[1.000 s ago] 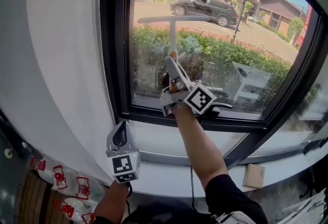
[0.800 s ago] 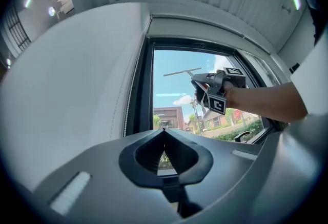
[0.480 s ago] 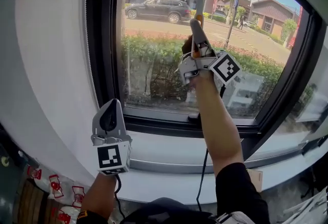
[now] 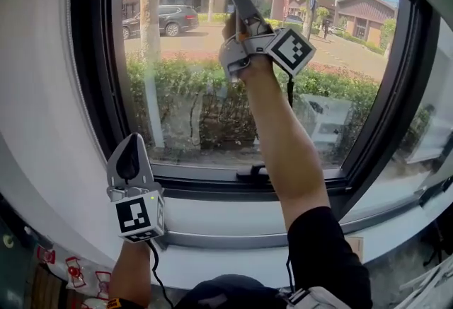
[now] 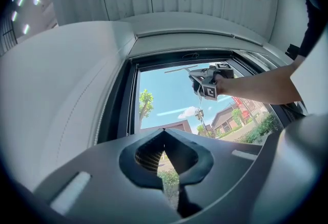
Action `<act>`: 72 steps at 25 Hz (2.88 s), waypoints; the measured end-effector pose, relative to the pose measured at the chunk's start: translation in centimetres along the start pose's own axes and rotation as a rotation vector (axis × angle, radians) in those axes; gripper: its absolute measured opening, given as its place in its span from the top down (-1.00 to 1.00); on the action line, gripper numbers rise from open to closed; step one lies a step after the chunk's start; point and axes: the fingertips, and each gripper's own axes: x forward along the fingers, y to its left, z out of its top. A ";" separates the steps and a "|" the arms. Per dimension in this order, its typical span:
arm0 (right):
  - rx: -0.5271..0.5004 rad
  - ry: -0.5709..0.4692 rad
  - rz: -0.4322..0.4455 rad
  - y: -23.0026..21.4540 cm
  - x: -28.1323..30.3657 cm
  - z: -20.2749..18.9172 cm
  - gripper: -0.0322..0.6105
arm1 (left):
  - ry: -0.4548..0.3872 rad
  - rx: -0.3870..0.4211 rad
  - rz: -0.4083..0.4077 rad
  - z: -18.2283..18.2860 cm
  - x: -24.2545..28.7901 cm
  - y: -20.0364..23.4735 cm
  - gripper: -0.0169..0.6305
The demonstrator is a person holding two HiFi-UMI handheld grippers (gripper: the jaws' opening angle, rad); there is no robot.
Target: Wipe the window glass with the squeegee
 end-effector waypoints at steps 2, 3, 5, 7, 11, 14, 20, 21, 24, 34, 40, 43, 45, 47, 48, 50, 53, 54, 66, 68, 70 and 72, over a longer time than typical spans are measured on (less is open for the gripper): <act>0.018 0.006 0.006 -0.1 -0.2 0.1 0.75 | 0.015 -0.005 -0.001 -0.6 0.1 -0.5 0.89; 0.025 0.010 0.006 -0.1 -0.4 0.0 0.75 | 0.022 -0.008 -0.004 -0.8 0.1 -0.7 0.89; 0.038 0.016 0.010 0.0 -1.0 -0.2 0.75 | 0.033 -0.014 -0.012 -1.3 0.2 -1.3 0.89; 0.054 0.021 0.015 0.1 -2.0 -0.6 0.75 | 0.044 -0.022 -0.022 -1.8 0.2 -1.9 0.89; 0.097 0.032 0.001 0.1 -5.4 -2.8 0.75 | 0.080 -0.048 -0.054 -3.5 -0.2 -3.6 0.89; 0.128 0.042 -0.025 0.1 -8.7 -5.2 0.75 | 0.114 -0.066 -0.099 -5.5 -0.8 -5.8 0.89; 0.195 0.076 -0.114 0.4 -16.5 -11.2 0.75 | 0.201 -0.116 -0.136 -9.9 -3.1 -8.6 0.89; 0.195 0.088 -0.130 0.4 -17.8 -12.0 0.75 | 0.217 -0.123 -0.136 -10.5 -3.5 -8.9 0.89; 0.197 0.118 -0.170 0.4 -21.2 -14.0 0.75 | 0.266 -0.142 -0.123 -12.7 -4.7 -9.1 0.89; 0.195 0.161 -0.235 0.4 -25.8 -15.9 0.75 | 0.376 -0.166 -0.090 -16.9 -7.1 -8.9 0.89; 0.194 0.172 -0.232 0.5 -26.2 -15.6 0.75 | 0.357 -0.154 -0.086 -16.2 -7.1 -8.8 0.89; 0.184 0.165 -0.216 0.8 -26.0 -14.5 0.75 | 0.320 -0.138 -0.090 -14.5 -6.2 -8.9 0.89; 0.177 0.156 -0.185 0.9 -25.1 -13.1 0.75 | 0.288 -0.124 -0.094 -13.2 -5.4 -9.0 0.89; 0.159 0.144 -0.150 0.9 -23.8 -10.9 0.75 | 0.248 -0.112 -0.098 -11.5 -4.4 -9.2 0.89; 0.149 0.135 -0.135 0.8 -23.1 -9.5 0.75 | 0.228 -0.106 -0.101 -10.5 -3.9 -9.5 0.89; 0.132 0.112 -0.107 0.5 -21.5 -6.3 0.75 | 0.190 -0.096 -0.108 -8.5 -2.9 -10.2 0.89; 0.099 0.078 -0.080 -0.4 -19.0 -1.5 0.75 | 0.139 -0.089 -0.114 -5.8 -1.2 -11.1 0.89; 0.091 0.071 -0.075 -0.8 -18.1 -0.1 0.75 | 0.124 -0.089 -0.114 -5.0 -0.6 -11.4 0.89; 0.058 0.035 -0.004 -2.3 -11.2 10.7 0.75 | 0.001 -0.072 -0.074 1.3 2.6 -15.6 0.89; 0.062 0.040 0.013 -2.3 -10.8 11.2 0.75 | -0.002 -0.063 -0.065 1.3 2.7 -15.8 0.89; 0.067 0.047 0.026 -2.3 -10.9 11.3 0.75 | 0.003 -0.056 -0.059 1.0 2.8 -16.1 0.89; 0.079 0.050 0.037 -2.2 -11.5 10.9 0.75 | 0.015 -0.058 -0.054 0.5 2.7 -16.4 0.89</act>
